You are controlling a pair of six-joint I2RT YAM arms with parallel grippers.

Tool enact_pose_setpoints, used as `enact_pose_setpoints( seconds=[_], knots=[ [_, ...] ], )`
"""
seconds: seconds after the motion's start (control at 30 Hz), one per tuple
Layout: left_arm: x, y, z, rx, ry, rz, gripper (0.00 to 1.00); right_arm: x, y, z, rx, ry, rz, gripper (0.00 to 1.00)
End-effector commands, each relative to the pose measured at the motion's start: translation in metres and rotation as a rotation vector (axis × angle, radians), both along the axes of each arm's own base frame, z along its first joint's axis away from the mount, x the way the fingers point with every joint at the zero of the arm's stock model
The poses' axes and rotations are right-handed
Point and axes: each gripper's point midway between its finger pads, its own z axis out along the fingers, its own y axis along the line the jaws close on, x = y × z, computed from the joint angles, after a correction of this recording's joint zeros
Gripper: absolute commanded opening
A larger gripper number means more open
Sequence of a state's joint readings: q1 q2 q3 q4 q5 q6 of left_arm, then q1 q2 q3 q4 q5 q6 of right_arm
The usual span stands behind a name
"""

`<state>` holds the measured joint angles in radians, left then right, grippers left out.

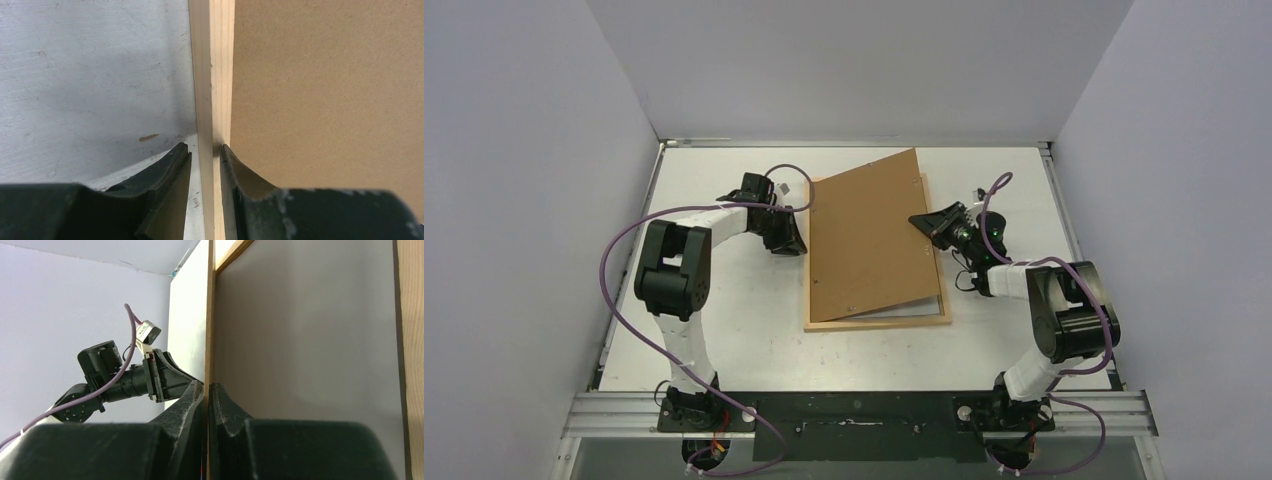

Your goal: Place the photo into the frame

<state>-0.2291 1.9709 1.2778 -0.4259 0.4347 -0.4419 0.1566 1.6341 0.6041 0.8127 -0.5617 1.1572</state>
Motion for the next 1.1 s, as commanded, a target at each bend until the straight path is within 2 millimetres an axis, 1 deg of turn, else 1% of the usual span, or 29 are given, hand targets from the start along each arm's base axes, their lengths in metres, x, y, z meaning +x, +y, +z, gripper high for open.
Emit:
enact_pose_setpoints(
  seconds=[0.0, 0.2, 0.23, 0.3, 0.5, 0.63, 0.73, 0.9, 1.07],
  knots=[
    [0.006, -0.004, -0.001, -0.016, -0.012, -0.008, 0.26, 0.001, 0.009, 0.009, -0.018, -0.08, 0.042, 0.01],
    [0.008, -0.004, 0.0, -0.018, -0.015, -0.003, 0.26, -0.005, 0.011, -0.003, -0.049, -0.04, 0.061, 0.1],
    [0.008, -0.005, 0.001, -0.018, -0.016, -0.003, 0.26, -0.006, 0.012, -0.005, -0.056, -0.031, 0.063, 0.14],
    [0.009, -0.005, 0.002, -0.02, -0.017, 0.0, 0.26, -0.008, 0.012, -0.006, -0.067, -0.014, 0.071, 0.19],
    [0.011, -0.006, 0.005, -0.022, -0.016, 0.009, 0.26, -0.01, 0.007, -0.006, -0.187, 0.033, 0.092, 0.29],
    [0.013, -0.007, 0.006, -0.028, -0.017, 0.015, 0.26, -0.018, 0.009, -0.014, -0.271, 0.072, 0.136, 0.32],
    [0.014, -0.007, 0.007, -0.028, -0.019, 0.017, 0.26, -0.026, 0.005, -0.024, -0.339, 0.118, 0.145, 0.36],
    [0.013, -0.008, 0.006, -0.029, -0.013, 0.015, 0.26, -0.028, -0.001, -0.023, -0.405, 0.133, 0.149, 0.45],
    [0.013, -0.008, 0.006, -0.029, -0.012, 0.015, 0.26, -0.026, 0.002, -0.027, -0.43, 0.139, 0.179, 0.46]
  ],
)
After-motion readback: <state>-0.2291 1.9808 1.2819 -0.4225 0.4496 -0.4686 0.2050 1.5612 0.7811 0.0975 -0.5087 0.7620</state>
